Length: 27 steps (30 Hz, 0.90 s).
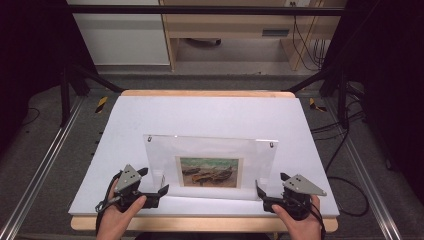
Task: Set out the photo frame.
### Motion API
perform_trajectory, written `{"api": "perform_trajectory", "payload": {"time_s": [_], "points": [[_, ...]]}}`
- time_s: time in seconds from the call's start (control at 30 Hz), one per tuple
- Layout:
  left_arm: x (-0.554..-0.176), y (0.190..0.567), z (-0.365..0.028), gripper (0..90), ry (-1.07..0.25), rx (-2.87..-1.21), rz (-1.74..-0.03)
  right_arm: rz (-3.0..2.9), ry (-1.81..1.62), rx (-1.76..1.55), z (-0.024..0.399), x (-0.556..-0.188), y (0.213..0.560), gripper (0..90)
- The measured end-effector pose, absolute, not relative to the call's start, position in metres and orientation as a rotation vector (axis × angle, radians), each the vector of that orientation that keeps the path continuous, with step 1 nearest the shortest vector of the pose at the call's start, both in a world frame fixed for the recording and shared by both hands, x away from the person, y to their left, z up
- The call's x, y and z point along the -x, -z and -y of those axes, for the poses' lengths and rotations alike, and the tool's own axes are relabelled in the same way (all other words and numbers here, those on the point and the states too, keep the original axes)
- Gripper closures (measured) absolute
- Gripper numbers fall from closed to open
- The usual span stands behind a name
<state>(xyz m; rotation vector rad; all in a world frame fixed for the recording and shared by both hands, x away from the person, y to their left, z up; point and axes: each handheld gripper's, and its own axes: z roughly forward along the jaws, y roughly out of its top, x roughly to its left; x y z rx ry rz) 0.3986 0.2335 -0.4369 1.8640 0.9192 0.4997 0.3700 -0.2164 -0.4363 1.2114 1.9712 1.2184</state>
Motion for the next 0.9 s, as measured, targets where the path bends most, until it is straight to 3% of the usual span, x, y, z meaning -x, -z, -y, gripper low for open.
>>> {"api": "perform_trajectory", "payload": {"time_s": [0.23, 0.5, 0.9], "points": [[-0.401, 0.431, -0.261, 4.5, -0.504, -1.818, -0.931, -1.925, -1.202, -1.211, 0.235, -0.361, 0.436, 6.4], [-0.410, 0.434, -0.290, 4.9, -0.580, -1.786, -1.023, -1.880, -1.126, -1.297, 0.258, -0.358, 0.441, 10.7], [-0.466, 0.453, -0.303, 4.7, -0.787, -1.828, -1.147, -1.725, -0.880, -1.337, 0.275, -0.410, 0.457, 12.8]]}}
